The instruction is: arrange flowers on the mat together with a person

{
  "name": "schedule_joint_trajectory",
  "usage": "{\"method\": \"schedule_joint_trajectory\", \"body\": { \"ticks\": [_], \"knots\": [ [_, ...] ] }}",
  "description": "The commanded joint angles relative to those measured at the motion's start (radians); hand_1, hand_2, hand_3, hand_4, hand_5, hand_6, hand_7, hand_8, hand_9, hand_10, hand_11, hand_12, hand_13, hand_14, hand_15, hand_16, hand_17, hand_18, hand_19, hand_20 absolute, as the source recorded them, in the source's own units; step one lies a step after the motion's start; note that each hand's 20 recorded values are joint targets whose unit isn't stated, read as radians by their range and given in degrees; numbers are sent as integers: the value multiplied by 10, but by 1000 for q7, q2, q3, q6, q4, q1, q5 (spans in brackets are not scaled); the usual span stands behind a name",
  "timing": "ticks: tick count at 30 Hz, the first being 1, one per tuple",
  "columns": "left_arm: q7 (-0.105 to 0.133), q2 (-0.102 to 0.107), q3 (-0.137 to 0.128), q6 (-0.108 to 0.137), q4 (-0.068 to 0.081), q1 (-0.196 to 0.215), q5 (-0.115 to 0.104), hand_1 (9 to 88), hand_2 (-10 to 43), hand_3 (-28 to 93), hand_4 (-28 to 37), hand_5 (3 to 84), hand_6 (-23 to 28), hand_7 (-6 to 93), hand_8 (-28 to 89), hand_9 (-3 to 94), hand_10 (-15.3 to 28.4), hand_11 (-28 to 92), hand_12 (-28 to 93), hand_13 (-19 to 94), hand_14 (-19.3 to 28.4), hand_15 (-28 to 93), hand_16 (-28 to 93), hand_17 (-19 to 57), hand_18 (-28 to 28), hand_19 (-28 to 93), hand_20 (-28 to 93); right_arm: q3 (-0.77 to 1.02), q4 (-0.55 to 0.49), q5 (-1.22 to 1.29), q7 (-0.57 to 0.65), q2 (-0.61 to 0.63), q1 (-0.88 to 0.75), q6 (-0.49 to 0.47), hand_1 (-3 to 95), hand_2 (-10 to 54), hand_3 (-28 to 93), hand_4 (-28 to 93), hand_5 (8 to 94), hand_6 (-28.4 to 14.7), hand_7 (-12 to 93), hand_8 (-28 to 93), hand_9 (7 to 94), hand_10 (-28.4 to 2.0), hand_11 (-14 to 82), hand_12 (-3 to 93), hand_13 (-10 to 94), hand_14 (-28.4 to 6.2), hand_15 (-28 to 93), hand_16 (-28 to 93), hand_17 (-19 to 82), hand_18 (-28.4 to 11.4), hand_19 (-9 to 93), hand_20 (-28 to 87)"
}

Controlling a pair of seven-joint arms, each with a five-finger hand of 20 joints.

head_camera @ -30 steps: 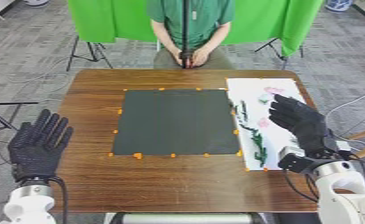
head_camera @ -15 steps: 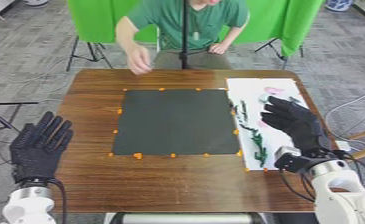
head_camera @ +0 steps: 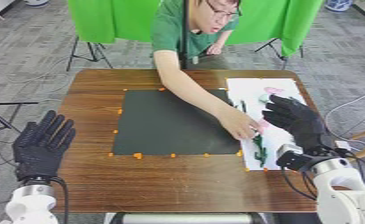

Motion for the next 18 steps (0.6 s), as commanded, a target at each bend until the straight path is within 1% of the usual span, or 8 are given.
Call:
{"method": "schedule_joint_trajectory", "body": {
  "ticks": [1,5,7,9,12,15,17,18],
  "knots": [
    [0,-7,5,0,7,19,-5,280,142,753,-283,470,90,148,-105,417,134,216,67,309,166,320,-77,-71,161,405,98,14,-1,0,-2,6,-12,-9,198,9,806,-256,478,-38,160,-122,491,-138,89,135,420,-145,136,194,114,-188,321,137],
    [-3,-13,6,1,12,20,-6,279,143,754,-283,471,90,148,-105,418,134,216,67,310,166,321,-77,-71,161,406,99,18,-4,0,1,2,-19,-9,197,13,804,-256,479,-37,160,-121,492,-137,90,136,420,-146,135,194,113,-189,321,138],
    [-4,-17,7,9,12,20,-15,279,143,754,-283,472,90,149,-105,419,134,217,67,310,166,322,-77,-71,162,407,100,19,-3,0,3,2,-17,-8,197,14,803,-255,480,-37,161,-121,493,-137,90,136,420,-146,135,194,113,-189,321,138],
    [-5,-17,10,4,10,23,-19,280,144,753,-283,472,90,149,-105,419,134,217,67,310,166,322,-77,-72,162,407,100,28,-8,3,0,0,-29,-5,195,17,803,-255,480,-37,161,-122,493,-137,90,136,421,-146,135,195,113,-189,320,138],
    [-6,-19,7,-1,8,29,-13,280,145,753,-283,472,89,150,-105,418,134,217,67,311,166,322,-77,-72,163,408,101,31,-8,15,-2,1,-30,2,186,30,801,-255,479,-38,159,-122,494,-140,89,136,421,-146,135,195,113,-188,320,138],
    [-3,-20,1,5,6,36,-14,279,145,753,-283,472,90,150,-106,418,134,216,67,310,166,324,-77,-72,163,407,101,31,-7,15,1,2,-29,3,180,38,799,-254,480,-38,158,-120,494,-141,88,136,421,-147,135,196,112,-189,320,139],
    [-7,-23,0,4,11,35,-12,280,145,753,-283,472,90,150,-106,418,134,215,67,311,167,324,-77,-73,163,407,101,30,-9,12,5,2,-30,9,178,41,797,-253,481,-38,157,-120,495,-144,88,136,420,-147,135,196,112,-189,320,139],
    [-9,-24,0,11,8,36,-18,280,145,753,-283,472,90,150,-106,418,134,215,67,311,167,324,-78,-72,163,407,101,30,-10,12,5,1,-31,6,178,42,797,-253,481,-38,157,-120,495,-143,88,136,420,-147,135,196,112,-189,320,139]
  ]
}}
